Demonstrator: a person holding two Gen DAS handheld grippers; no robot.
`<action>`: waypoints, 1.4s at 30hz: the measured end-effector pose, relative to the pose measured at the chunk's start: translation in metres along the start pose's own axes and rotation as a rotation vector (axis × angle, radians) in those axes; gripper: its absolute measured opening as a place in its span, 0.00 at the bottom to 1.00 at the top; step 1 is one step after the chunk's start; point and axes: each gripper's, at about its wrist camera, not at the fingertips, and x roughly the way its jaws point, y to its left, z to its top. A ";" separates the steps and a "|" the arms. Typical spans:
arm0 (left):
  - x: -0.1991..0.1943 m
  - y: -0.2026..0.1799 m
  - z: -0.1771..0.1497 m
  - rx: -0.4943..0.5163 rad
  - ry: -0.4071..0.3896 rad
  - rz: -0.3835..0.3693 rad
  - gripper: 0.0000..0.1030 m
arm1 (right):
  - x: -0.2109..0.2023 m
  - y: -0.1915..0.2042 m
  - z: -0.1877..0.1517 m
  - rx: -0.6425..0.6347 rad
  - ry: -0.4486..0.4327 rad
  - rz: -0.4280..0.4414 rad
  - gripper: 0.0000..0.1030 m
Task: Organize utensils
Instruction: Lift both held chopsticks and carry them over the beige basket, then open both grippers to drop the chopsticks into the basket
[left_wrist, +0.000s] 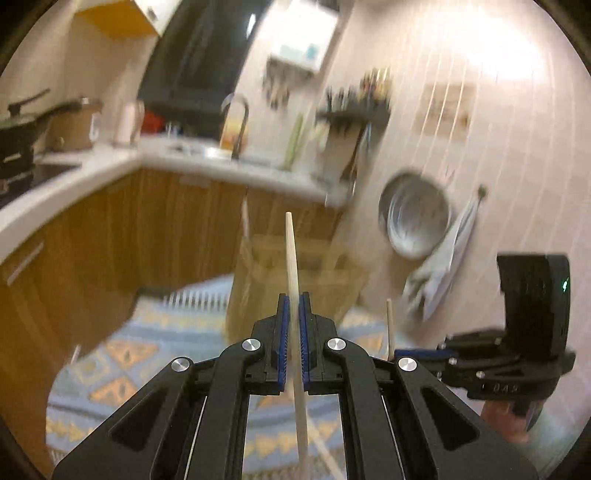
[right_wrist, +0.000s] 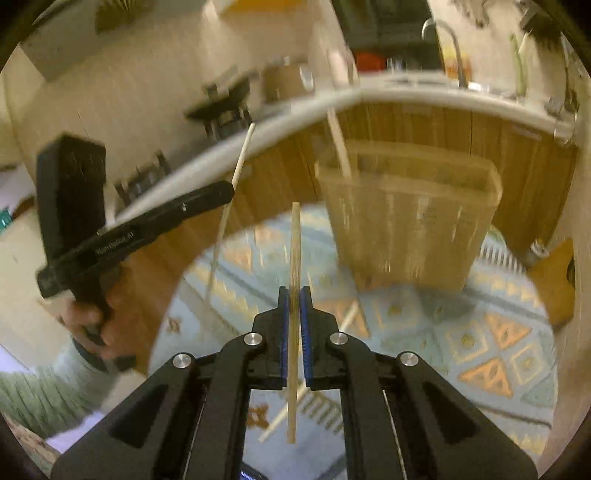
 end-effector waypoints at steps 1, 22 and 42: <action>-0.001 -0.003 0.008 0.002 -0.041 -0.006 0.03 | 0.000 -0.001 0.012 0.002 -0.027 0.001 0.04; 0.093 -0.031 0.083 0.060 -0.435 0.175 0.03 | -0.040 -0.082 0.132 0.021 -0.507 -0.499 0.04; 0.110 -0.023 0.038 0.137 -0.390 0.278 0.35 | 0.016 -0.104 0.079 -0.018 -0.361 -0.455 0.09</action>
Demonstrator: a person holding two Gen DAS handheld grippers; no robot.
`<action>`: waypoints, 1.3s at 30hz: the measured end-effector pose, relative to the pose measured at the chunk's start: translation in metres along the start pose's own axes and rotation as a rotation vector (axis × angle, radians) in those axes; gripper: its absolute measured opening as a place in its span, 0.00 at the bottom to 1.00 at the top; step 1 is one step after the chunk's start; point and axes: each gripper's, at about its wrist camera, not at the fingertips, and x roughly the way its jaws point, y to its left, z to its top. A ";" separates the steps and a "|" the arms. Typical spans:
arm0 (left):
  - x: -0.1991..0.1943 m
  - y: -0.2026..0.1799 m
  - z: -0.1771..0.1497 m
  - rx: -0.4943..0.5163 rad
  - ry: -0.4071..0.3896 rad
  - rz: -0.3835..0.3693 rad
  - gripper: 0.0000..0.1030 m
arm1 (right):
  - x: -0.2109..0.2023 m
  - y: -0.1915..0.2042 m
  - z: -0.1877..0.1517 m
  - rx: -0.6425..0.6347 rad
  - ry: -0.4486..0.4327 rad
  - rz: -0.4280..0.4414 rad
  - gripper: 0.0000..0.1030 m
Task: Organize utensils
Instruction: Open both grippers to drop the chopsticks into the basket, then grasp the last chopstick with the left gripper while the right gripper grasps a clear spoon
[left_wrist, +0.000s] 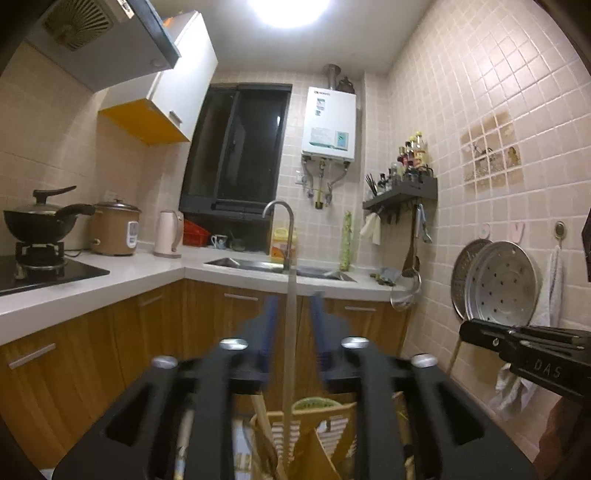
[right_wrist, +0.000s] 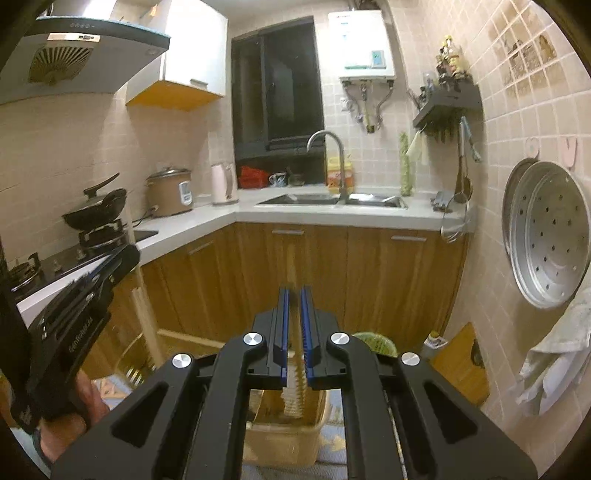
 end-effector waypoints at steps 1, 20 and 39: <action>-0.004 0.002 0.002 -0.001 0.016 -0.002 0.41 | -0.003 -0.001 -0.001 0.004 0.022 0.034 0.09; -0.091 0.041 0.029 -0.165 0.544 -0.259 0.58 | -0.093 0.009 -0.032 0.074 0.355 0.162 0.55; -0.017 0.001 -0.130 0.005 1.148 -0.285 0.54 | 0.005 0.004 -0.164 0.298 0.991 0.044 0.53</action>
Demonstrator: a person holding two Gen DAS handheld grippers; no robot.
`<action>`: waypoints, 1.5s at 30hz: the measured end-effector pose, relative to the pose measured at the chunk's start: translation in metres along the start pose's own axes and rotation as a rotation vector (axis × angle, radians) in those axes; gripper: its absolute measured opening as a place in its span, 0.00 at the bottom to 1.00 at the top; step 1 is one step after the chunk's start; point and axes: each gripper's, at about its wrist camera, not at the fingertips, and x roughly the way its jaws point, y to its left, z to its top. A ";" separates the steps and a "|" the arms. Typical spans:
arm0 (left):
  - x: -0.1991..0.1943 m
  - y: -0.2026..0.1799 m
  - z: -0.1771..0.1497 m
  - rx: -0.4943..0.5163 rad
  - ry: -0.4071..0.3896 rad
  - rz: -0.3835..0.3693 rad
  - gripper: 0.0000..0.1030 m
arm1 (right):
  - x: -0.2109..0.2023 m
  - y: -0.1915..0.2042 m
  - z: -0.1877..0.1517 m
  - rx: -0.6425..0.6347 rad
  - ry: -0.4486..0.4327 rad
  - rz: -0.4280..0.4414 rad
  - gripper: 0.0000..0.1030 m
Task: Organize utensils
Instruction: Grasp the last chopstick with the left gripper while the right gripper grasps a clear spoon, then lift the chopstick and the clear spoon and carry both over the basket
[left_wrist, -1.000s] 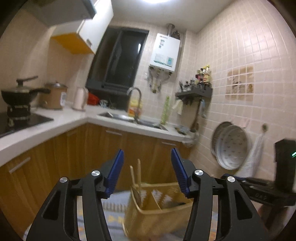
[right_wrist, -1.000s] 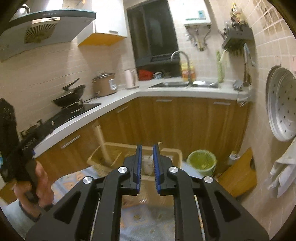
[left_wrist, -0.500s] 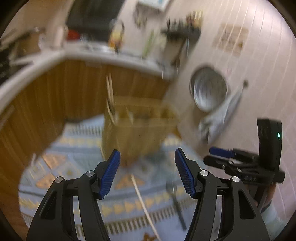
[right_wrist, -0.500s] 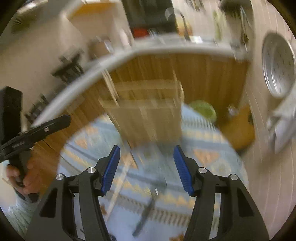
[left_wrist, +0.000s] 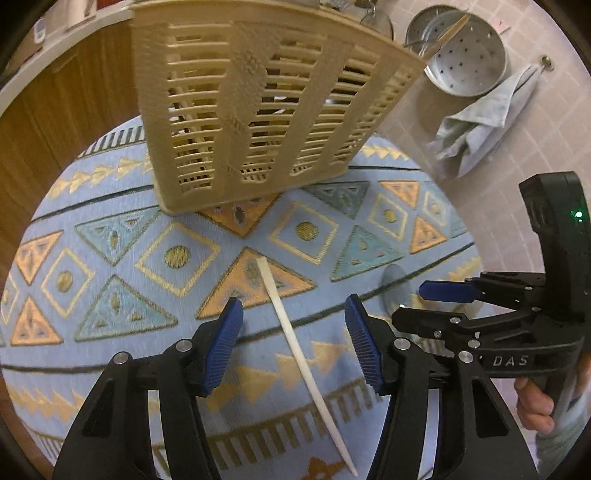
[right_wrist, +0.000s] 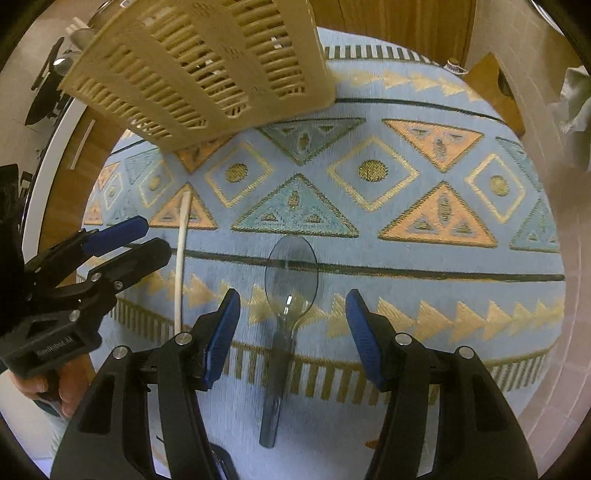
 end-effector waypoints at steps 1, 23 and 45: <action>0.005 -0.001 0.003 0.003 0.010 0.012 0.54 | 0.002 0.001 0.000 -0.002 -0.002 -0.005 0.53; 0.038 -0.031 0.018 0.137 0.055 0.178 0.22 | 0.017 0.043 -0.010 -0.183 -0.078 -0.234 0.36; -0.016 -0.018 -0.001 0.080 -0.172 0.086 0.04 | -0.023 0.040 -0.017 -0.248 -0.182 -0.113 0.30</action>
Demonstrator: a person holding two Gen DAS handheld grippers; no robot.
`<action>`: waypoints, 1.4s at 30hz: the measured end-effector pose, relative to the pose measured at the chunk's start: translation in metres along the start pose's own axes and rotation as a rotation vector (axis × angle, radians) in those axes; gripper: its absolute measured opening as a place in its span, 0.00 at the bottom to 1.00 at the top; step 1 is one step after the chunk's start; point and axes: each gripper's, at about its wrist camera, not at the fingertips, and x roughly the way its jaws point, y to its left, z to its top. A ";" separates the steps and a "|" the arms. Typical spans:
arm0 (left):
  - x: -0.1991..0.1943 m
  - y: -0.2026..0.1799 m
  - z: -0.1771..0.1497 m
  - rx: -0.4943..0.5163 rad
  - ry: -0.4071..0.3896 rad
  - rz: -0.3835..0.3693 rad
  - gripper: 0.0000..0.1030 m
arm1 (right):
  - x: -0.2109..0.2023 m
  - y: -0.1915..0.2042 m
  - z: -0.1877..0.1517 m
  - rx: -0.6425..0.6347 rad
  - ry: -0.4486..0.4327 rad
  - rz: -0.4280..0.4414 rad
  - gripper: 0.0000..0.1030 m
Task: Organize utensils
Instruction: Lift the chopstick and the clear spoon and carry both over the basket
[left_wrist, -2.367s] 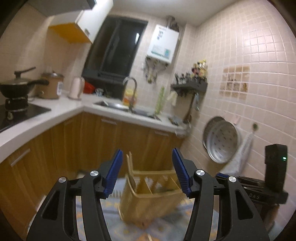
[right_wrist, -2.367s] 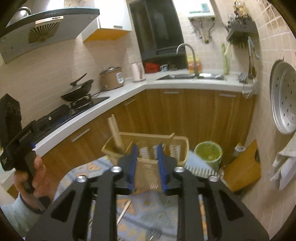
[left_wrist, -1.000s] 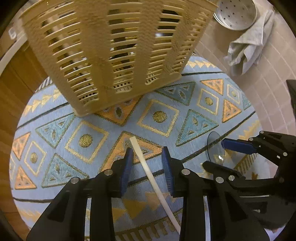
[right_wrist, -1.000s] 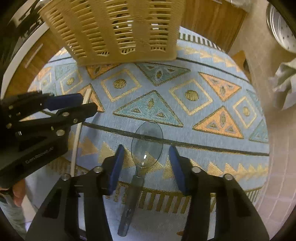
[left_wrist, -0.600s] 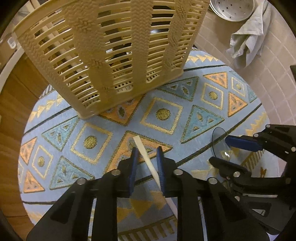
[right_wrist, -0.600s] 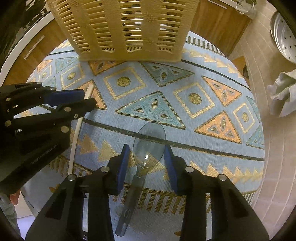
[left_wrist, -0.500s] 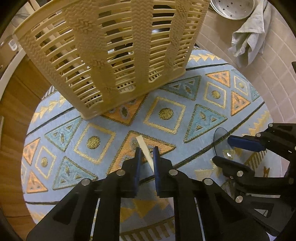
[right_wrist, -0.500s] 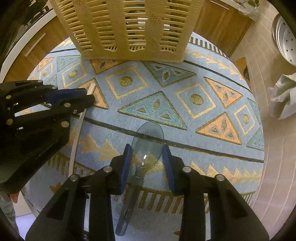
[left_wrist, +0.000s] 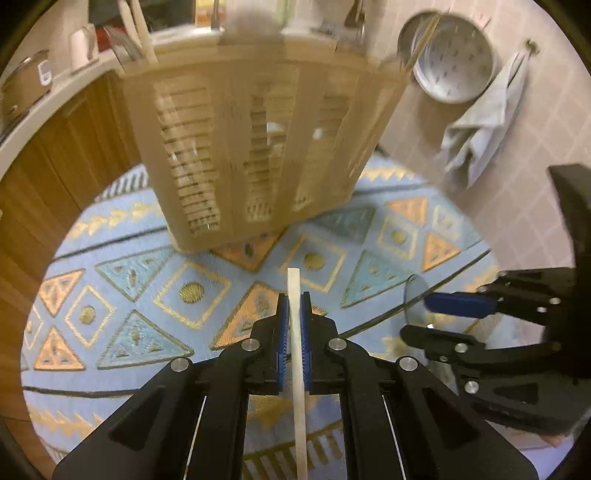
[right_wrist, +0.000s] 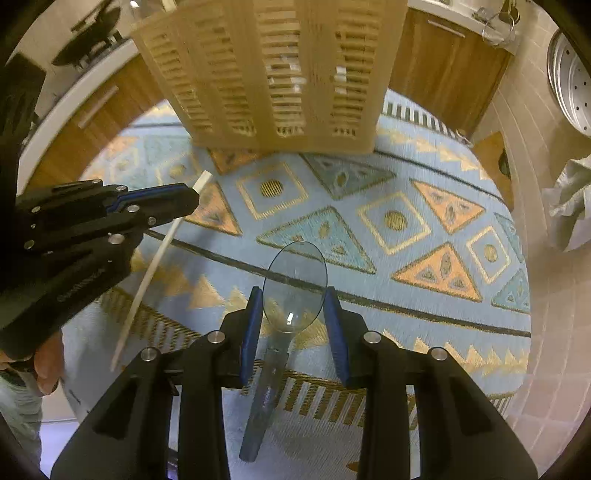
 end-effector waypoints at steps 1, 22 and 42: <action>-0.008 0.000 -0.001 0.001 -0.025 -0.005 0.04 | -0.006 0.000 -0.001 -0.005 -0.026 0.010 0.30; -0.141 -0.003 0.019 -0.121 -0.466 -0.031 0.04 | -0.138 0.018 0.000 -0.147 -0.509 0.154 0.30; -0.174 -0.019 0.094 -0.094 -1.117 0.093 0.04 | -0.218 0.006 0.092 -0.073 -0.962 -0.122 0.30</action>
